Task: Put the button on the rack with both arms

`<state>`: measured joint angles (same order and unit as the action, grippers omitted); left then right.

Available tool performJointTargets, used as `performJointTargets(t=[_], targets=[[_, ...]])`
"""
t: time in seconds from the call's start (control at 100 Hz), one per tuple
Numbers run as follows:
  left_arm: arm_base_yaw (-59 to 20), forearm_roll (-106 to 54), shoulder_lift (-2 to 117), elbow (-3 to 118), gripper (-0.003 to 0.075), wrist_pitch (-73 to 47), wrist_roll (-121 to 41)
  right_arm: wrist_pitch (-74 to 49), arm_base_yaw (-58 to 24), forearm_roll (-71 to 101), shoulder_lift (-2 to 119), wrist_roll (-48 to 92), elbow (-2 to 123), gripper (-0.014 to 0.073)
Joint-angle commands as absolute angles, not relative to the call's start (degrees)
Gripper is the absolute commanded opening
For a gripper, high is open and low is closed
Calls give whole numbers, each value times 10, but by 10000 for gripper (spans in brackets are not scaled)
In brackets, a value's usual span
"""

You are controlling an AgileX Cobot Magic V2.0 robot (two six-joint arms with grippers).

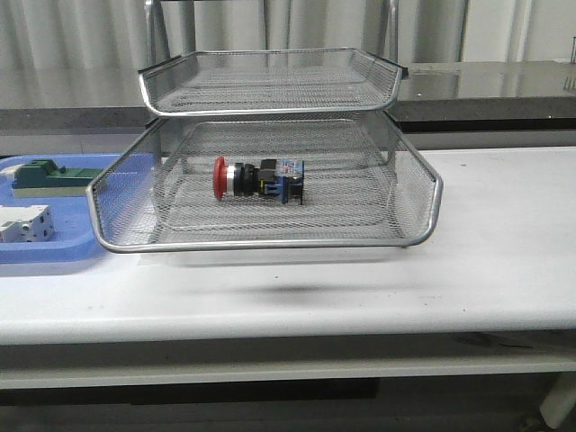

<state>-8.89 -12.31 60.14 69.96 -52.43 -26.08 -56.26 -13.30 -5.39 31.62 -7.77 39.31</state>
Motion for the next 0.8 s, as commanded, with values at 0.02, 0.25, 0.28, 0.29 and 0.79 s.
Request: performJointTargets(t=[0.02, 0.25, 0.28, 0.29, 0.79], targets=[[-49, -136, 519, 633, 480, -412, -253, -536, -130, -65, 317, -75, 408, -67], [25, -152, 379, 470, 480, -312, -254, -536, -130, -65, 317, -75, 408, -67], [29, -156, 365, 452, 480, -298, -254, -536, -130, -65, 317, -75, 408, -67], [31, -158, 358, 443, 480, -291, -254, -536, -130, -65, 317, -75, 408, -67], [30, -239, 177, 200, 480, -4, -254, -536, -130, -65, 317, -75, 408, -67]])
